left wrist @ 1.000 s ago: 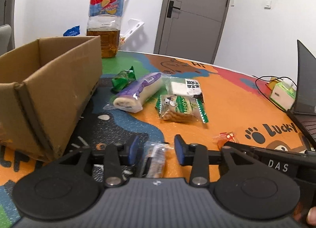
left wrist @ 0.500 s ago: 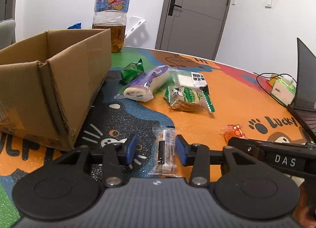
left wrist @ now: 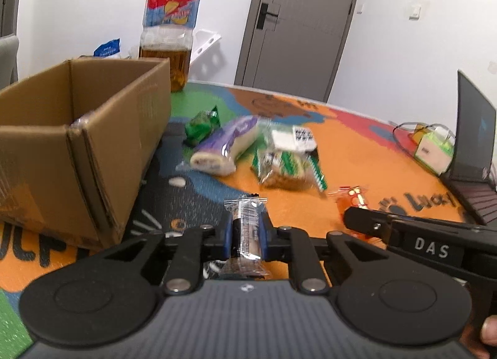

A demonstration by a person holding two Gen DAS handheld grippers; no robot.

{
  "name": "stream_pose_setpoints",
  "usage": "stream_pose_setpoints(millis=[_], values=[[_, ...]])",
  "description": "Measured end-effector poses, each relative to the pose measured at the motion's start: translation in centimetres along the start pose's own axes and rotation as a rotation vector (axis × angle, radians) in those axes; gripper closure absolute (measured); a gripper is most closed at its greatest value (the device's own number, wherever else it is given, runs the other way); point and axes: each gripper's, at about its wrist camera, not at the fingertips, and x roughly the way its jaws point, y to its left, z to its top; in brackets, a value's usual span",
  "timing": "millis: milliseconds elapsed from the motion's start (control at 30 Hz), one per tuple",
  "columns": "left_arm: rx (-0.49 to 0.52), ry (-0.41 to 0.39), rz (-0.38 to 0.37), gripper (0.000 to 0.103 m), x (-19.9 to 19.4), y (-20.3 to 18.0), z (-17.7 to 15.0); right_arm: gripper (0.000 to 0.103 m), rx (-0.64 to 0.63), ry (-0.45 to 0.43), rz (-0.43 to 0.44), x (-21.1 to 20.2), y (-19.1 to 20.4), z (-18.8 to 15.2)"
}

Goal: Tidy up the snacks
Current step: 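Carry both snacks over the cardboard box and open both tools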

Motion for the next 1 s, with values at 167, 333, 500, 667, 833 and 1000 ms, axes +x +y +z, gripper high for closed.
stream_pose_setpoints(millis=[167, 333, 500, 667, 833, 1000], values=[[-0.047, -0.045, -0.025, 0.087, -1.7, 0.7, 1.6, 0.082, -0.012, -0.044, 0.027, -0.4, 1.2, 1.2], [-0.062, -0.096, -0.023, 0.087, -3.4, 1.6, 3.3, 0.083, -0.016, -0.076, 0.058, -0.5, 3.1, 2.6], [-0.086, -0.152, -0.008, 0.087, -5.0, 3.2, 4.6, 0.083, -0.030, -0.095, 0.088, -0.2, 5.0, 3.6], [-0.112, -0.200, 0.008, 0.087, -6.2, 5.1, 5.8, 0.083, -0.043, -0.116, 0.118, 0.4, 6.8, 4.8], [-0.141, -0.218, 0.032, 0.087, -6.6, 7.9, 7.0, 0.083, -0.038, -0.136, 0.121, 0.9, 8.6, 5.9], [-0.160, -0.221, 0.070, 0.087, -6.4, 10.8, 8.2, 0.083, -0.048, -0.154, 0.141, 1.7, 10.7, 7.1]])
